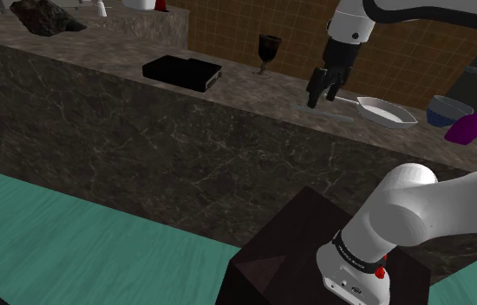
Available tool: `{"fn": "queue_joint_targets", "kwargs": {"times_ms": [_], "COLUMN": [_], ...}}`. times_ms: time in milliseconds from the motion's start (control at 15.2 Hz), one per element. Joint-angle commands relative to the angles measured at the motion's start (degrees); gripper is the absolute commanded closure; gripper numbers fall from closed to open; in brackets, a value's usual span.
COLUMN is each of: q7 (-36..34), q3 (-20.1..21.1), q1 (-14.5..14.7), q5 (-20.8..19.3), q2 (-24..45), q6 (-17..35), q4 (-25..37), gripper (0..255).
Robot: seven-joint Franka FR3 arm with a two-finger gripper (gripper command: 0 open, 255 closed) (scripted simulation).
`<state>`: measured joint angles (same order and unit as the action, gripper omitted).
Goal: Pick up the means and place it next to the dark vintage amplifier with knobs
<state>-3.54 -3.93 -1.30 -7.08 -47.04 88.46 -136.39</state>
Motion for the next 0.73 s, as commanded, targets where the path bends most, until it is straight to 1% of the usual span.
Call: {"fn": "queue_joint_targets", "kwargs": {"times_ms": [0,330,660], "q7": [0.0,13.31,26.58], "q3": [0.0,-8.49,-17.23], "q1": [0.0,0.0,0.54], "q5": [0.0,-5.66,-10.67], "q2": [0.0,0.0,3.17], "q6": [0.0,2.08,5.14], "q4": [0.0,-1.3,-0.02], "gripper": [0,0,0]}}
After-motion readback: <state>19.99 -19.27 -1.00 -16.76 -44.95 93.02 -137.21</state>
